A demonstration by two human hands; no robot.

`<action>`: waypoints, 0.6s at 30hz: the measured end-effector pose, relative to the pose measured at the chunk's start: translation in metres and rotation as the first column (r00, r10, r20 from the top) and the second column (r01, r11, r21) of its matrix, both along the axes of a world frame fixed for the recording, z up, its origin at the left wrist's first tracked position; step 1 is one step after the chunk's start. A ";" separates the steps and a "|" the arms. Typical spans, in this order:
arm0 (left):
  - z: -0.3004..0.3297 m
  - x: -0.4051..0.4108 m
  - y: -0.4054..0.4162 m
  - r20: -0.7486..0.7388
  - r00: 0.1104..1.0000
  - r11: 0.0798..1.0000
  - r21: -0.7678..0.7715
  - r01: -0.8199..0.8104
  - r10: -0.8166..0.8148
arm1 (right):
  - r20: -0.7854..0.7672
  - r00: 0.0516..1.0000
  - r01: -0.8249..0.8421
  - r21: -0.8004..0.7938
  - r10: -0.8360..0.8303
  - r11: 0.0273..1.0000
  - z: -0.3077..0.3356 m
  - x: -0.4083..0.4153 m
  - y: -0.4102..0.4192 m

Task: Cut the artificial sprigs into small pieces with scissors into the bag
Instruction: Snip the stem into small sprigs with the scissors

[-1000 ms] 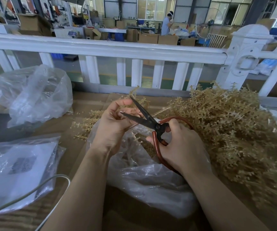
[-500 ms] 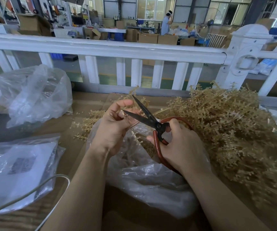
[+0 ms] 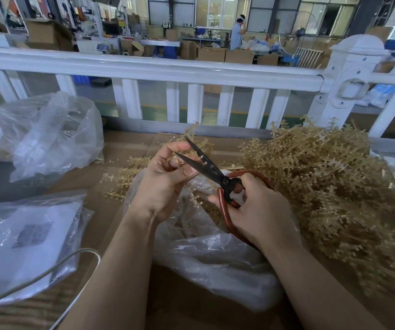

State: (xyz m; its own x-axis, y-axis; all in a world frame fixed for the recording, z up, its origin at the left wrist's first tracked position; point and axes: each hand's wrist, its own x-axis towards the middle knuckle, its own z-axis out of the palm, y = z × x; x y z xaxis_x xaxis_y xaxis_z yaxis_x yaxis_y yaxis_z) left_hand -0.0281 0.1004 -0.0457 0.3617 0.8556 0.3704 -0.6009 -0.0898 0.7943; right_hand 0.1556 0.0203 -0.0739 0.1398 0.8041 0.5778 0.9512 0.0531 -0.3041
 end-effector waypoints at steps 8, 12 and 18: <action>0.002 -0.001 -0.001 -0.007 1.000 1.000 0.012 0.027 -0.027 | -0.048 0.998 -0.037 -0.019 0.036 0.999 0.000 0.000 -0.002; 0.003 -0.002 -0.002 -0.010 0.999 0.999 0.011 0.035 -0.035 | -0.048 0.998 -0.044 -0.036 0.042 0.998 0.001 -0.001 -0.001; 0.004 -0.001 -0.004 -0.012 0.999 0.999 0.011 0.047 -0.047 | -0.048 0.998 -0.048 -0.036 0.046 0.998 0.004 -0.002 -0.003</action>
